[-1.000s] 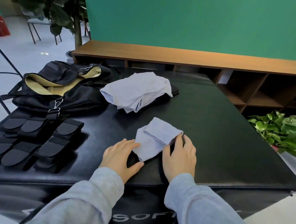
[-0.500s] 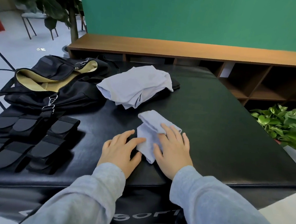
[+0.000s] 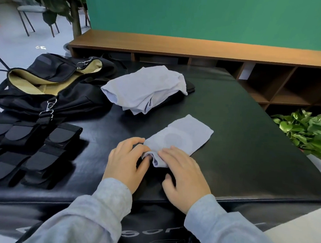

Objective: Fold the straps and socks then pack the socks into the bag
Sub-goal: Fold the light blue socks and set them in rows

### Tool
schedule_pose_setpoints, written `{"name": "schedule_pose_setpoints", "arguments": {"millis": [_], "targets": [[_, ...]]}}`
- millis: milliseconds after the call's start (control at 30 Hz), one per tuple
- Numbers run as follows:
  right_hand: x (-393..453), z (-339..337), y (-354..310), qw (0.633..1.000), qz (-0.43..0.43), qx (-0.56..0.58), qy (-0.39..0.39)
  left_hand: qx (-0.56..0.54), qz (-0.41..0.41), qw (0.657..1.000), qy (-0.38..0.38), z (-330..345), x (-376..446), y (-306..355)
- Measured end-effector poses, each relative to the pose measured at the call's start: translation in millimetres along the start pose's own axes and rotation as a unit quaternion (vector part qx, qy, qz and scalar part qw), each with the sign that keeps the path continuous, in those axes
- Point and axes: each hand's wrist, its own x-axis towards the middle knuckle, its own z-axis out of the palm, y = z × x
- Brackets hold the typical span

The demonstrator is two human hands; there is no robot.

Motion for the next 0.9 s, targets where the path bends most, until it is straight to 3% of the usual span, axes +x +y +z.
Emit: {"name": "schedule_pose_setpoints", "arguments": {"millis": [133, 233, 333, 533, 733, 900], "targets": [[-4.5, 5.4, 1.5, 0.997, 0.044, -0.051, 0.035, -0.005, 0.033, 0.999, -0.013, -1.7, -1.9, 3.1], [-0.9, 8.8, 6.9, 0.992, 0.109, -0.015, 0.061, -0.005, 0.060, 0.998, -0.027, -1.9, -3.6, 4.7], [7.5, 2.7, 11.5, 0.988, 0.146, 0.034, 0.027, -0.011, 0.065, 0.996, -0.064, -4.3, -5.5, 4.4], [15.7, -10.7, 28.5, 0.988, 0.134, 0.054, -0.059, 0.003, 0.008, 0.990, -0.140, -10.1, -5.8, 7.0], [3.4, -9.1, 18.1, 0.998, 0.026, 0.058, -0.007, -0.056, -0.016, 0.990, -0.131, -8.3, -6.0, 5.0], [4.9, -19.1, 14.2, 0.996, 0.062, 0.043, -0.039, -0.068, -0.053, 0.990, -0.109, -7.1, -6.2, 5.5]]}}
